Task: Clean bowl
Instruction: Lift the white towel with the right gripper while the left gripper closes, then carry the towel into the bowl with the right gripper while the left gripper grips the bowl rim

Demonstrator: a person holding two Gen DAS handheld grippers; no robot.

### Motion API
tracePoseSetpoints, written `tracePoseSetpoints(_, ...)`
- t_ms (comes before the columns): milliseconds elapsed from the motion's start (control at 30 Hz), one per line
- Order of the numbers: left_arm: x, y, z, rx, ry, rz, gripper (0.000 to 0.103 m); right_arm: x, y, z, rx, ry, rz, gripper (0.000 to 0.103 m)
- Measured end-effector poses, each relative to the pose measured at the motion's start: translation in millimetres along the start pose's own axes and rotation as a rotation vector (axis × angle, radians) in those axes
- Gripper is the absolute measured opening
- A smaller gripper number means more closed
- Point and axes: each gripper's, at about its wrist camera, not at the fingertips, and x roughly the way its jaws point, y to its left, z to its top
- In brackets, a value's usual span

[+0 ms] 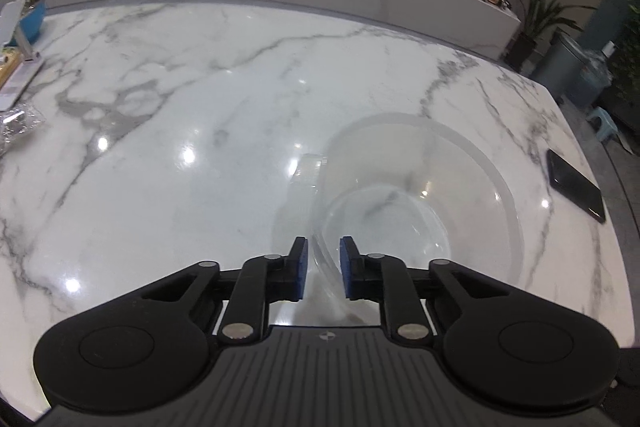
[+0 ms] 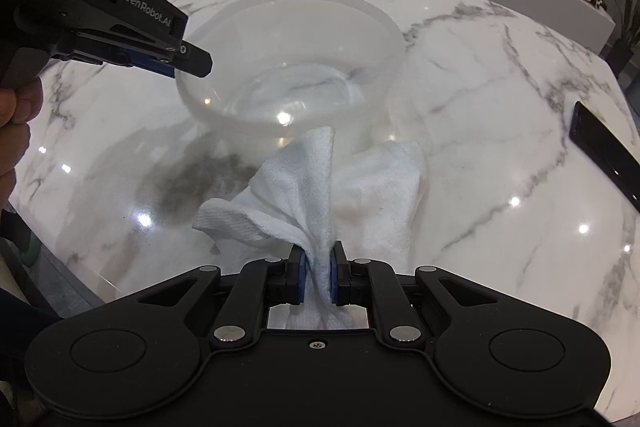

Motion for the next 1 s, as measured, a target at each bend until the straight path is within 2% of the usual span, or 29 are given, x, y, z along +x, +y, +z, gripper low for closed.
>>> tracePoseSetpoints(500,-9,4,-7,0.047,0.005,0.027,0.013,-36,-14,0,0.016,-0.047,-0.006,0.009)
tracePoseSetpoints(800,-11,4,-7,0.051,0.010,0.026,0.013,-77,-24,7,0.046,-0.129,-0.005,0.009)
tracePoseSetpoints(1000,-12,4,-6,0.052,0.019,0.025,0.013,-106,-26,31,0.042,-0.212,0.019,0.008)
